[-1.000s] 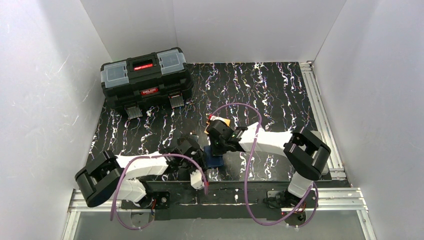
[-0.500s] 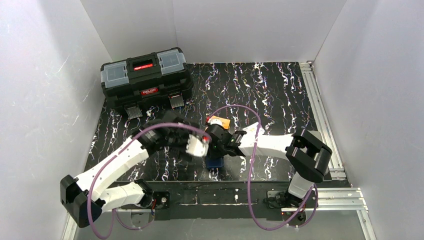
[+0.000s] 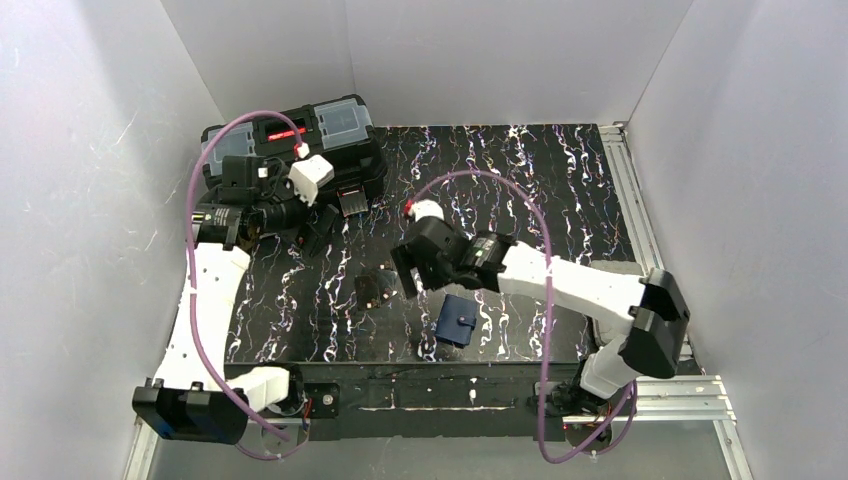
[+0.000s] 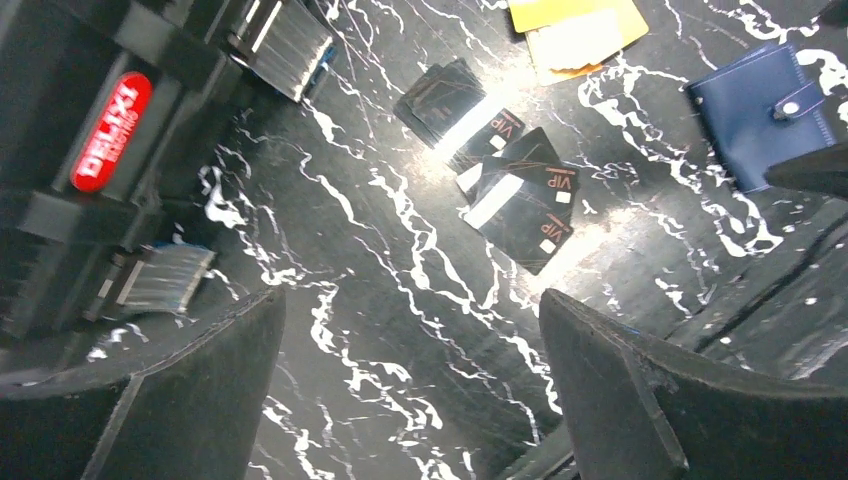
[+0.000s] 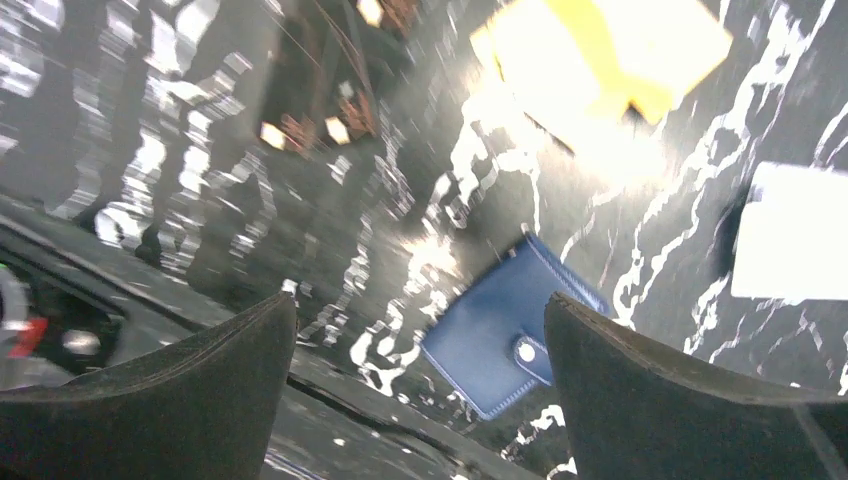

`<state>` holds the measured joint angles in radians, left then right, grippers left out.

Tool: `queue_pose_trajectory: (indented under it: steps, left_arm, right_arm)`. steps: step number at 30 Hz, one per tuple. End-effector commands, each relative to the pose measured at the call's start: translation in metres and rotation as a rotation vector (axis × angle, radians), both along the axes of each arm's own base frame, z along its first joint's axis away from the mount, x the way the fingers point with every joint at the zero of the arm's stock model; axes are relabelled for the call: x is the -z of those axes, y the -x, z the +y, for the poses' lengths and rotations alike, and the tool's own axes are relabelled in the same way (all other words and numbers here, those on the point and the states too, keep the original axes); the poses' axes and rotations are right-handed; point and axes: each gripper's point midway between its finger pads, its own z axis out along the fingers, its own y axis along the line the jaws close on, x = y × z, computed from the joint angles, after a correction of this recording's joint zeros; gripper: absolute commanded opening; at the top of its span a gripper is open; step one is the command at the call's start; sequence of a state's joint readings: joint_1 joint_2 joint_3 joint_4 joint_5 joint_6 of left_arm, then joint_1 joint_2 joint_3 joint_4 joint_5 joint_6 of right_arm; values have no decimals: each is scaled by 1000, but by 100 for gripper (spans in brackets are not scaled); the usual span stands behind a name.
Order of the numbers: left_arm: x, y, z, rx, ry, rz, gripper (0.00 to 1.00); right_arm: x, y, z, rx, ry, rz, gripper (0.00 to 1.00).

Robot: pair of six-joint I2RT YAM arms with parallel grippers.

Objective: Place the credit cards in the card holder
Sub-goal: Close the card holder at the center of the board, then reset both arms

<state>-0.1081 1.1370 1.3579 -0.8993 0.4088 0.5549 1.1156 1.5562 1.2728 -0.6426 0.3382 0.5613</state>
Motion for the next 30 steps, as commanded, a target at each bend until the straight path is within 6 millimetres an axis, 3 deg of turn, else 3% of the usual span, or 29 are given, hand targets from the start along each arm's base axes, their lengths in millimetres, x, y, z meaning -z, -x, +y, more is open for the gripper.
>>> queue_pose_trajectory:
  steps: [1,4,7,10,13,16,19,25,30]
  left_arm:
    - [9,19,-9,-34,145,127,98]
    - [20,21,-9,-40,148,132,98]
    - [38,13,-6,-92,162,117,98]
    - [63,0,0,-150,169,106,98]
    - [85,-16,10,-202,211,60,98]
    - [105,-34,26,-266,203,22,98]
    - [130,-49,37,-324,225,54,98]
    - [156,-81,57,-407,250,-11,98]
    - [164,-97,62,-409,255,-132,98]
  right_arm:
    - [-89,-18,7,-42,-102,-167,98]
    - [-110,-33,-5,-4,-98,-266,98]
    - [-105,-58,-42,72,-50,-374,98]
    - [-95,-86,-95,212,-75,-398,98]
    - [-80,-114,-161,389,-62,-499,98]
    - [-73,-134,-222,566,-23,-617,98]
    - [-53,-147,-277,739,0,-610,98]
    - [-9,-163,-336,890,88,-578,98]
    - [10,-165,-356,925,54,-599,98]
